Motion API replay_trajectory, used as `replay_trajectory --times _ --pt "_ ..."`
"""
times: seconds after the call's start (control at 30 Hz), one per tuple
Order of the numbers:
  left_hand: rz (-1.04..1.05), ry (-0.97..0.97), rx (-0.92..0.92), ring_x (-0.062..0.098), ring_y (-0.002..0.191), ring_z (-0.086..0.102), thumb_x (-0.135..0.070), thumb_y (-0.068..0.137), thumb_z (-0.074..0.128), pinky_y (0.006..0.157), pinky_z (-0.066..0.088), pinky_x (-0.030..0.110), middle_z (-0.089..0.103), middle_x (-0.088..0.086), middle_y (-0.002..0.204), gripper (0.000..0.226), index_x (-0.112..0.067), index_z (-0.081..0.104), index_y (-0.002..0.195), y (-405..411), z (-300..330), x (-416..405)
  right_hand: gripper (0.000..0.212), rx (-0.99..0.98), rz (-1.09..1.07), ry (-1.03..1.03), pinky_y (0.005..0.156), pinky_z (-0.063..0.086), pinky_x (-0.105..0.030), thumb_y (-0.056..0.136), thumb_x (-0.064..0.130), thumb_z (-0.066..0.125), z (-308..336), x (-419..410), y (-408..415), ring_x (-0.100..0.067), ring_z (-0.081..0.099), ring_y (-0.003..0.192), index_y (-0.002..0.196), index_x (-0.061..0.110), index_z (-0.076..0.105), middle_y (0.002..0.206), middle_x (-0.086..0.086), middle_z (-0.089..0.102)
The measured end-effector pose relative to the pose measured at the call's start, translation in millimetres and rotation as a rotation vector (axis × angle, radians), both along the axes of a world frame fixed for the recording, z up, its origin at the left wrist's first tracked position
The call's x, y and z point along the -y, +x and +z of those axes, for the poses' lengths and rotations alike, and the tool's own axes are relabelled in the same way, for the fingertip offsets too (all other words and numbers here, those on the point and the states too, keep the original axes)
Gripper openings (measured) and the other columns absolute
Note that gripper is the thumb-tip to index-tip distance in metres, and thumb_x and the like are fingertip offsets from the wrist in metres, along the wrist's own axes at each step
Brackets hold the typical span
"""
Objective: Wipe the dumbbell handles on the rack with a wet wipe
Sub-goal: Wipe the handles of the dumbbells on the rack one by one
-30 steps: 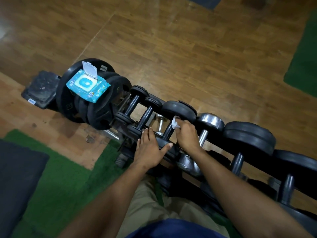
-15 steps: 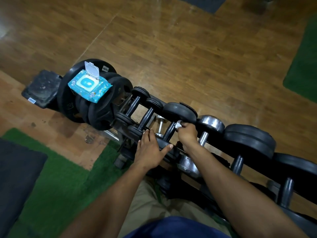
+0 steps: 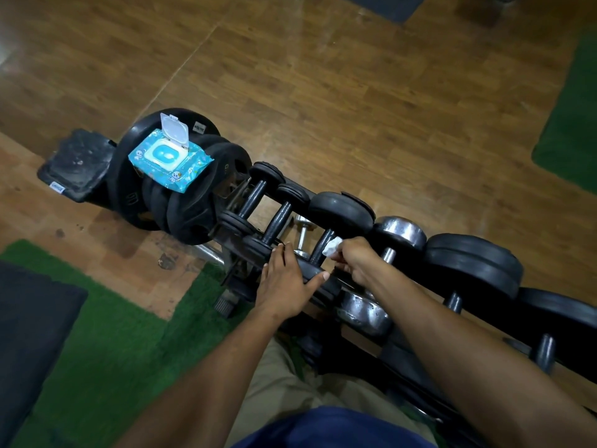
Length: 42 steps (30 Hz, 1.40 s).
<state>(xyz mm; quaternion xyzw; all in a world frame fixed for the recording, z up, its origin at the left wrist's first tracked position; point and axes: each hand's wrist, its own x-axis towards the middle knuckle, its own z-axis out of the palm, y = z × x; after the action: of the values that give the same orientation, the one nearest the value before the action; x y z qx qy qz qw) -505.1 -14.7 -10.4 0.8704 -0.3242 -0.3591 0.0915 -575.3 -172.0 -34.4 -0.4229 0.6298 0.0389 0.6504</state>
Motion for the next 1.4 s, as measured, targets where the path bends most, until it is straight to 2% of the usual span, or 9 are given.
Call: replay_trajectory --times 0.1,0.3,0.47,0.77,0.93,1.07,1.17,1.3,1.4 --pt "-0.003 -0.007 -0.001 0.025 0.157 -0.004 -0.083 0.087 0.043 0.126 0.008 0.046 -0.003 0.011 0.171 0.114 -0.012 -0.003 0.163 1 0 -1 0.029 -0.019 0.077 0.025 0.052 0.041 -0.023 0.098 -0.001 0.042 4 0 -6 -0.011 0.052 0.058 0.076 0.012 0.055 0.065 -0.005 0.057" --pt "-0.007 -0.003 -0.005 0.024 0.157 -0.004 -0.085 0.085 0.042 0.127 0.009 0.046 -0.003 0.01 0.171 0.115 -0.012 -0.003 0.162 1 2 -1 0.034 0.068 -0.019 0.135 0.065 0.048 -0.024 0.094 -0.011 0.046 0 -10 -4 -0.012 0.057 0.066 0.068 0.008 0.058 0.068 -0.006 0.061" --pt "-0.006 -0.013 -0.003 0.024 0.157 -0.003 -0.085 0.085 0.042 0.127 0.01 0.044 -0.001 0.011 0.171 0.115 -0.011 -0.002 0.162 1 2 -1 0.026 -0.028 0.313 0.061 0.041 0.03 -0.022 0.088 -0.004 0.052 -6 -16 -12 -0.015 0.039 0.047 0.068 0.01 0.06 0.058 -0.006 0.047" --pt "-0.008 -0.017 -0.006 0.025 0.157 -0.001 -0.081 0.087 0.046 0.125 0.011 0.044 0.001 0.011 0.171 0.113 -0.01 0.0 0.162 2 5 -1 0.016 -0.139 0.577 -0.036 0.049 0.031 -0.024 0.086 0.006 0.048 -3 -15 -7 -0.019 0.039 0.052 0.075 0.011 0.059 0.063 -0.005 0.048" --pt "-0.009 -0.025 0.008 0.025 0.157 0.001 -0.081 0.087 0.046 0.125 0.013 0.043 0.003 0.012 0.17 0.113 -0.011 0.002 0.162 2 3 0 0.005 -0.049 0.499 0.107 0.056 0.034 -0.028 0.08 0.023 0.061 -7 -8 -22 -0.017 0.043 0.063 0.078 0.018 0.061 0.072 -0.004 0.051" --pt "-0.019 -0.013 0.012 0.026 0.157 0.0 -0.082 0.087 0.045 0.125 0.014 0.043 0.003 0.012 0.17 0.113 -0.01 0.001 0.162 2 5 0 0.02 -0.058 0.502 0.074 0.055 0.034 -0.028 0.082 0.01 0.059 -12 -7 -17 -0.019 0.042 0.057 0.063 0.016 0.058 0.062 -0.004 0.049" --pt "-0.022 -0.005 0.001 0.027 0.157 0.0 -0.082 0.087 0.044 0.125 0.014 0.043 0.002 0.013 0.17 0.113 -0.01 0.0 0.162 2 4 0 0.016 -0.094 0.421 0.058 0.051 0.035 -0.027 0.082 0.004 0.056 -15 -11 -9 -0.021 0.045 0.055 0.07 0.011 0.064 0.063 -0.009 0.053" --pt "-0.029 0.004 -0.004 0.027 0.157 0.001 -0.083 0.086 0.043 0.125 0.014 0.043 0.002 0.013 0.17 0.114 -0.01 0.0 0.162 3 2 0 0.033 0.058 -0.044 0.116 0.047 0.039 -0.026 0.093 -0.006 0.045 -16 -6 -2 -0.013 0.051 0.06 0.077 0.016 0.063 0.07 -0.003 0.058" --pt "-0.023 0.004 -0.002 0.026 0.157 0.0 -0.083 0.086 0.044 0.126 0.014 0.044 0.001 0.012 0.17 0.114 -0.01 0.0 0.162 3 2 0 0.029 0.135 -0.282 0.17 0.06 0.047 -0.028 0.097 -0.007 0.042 -14 3 3 -0.016 0.053 0.068 0.083 0.012 0.059 0.075 -0.007 0.055"
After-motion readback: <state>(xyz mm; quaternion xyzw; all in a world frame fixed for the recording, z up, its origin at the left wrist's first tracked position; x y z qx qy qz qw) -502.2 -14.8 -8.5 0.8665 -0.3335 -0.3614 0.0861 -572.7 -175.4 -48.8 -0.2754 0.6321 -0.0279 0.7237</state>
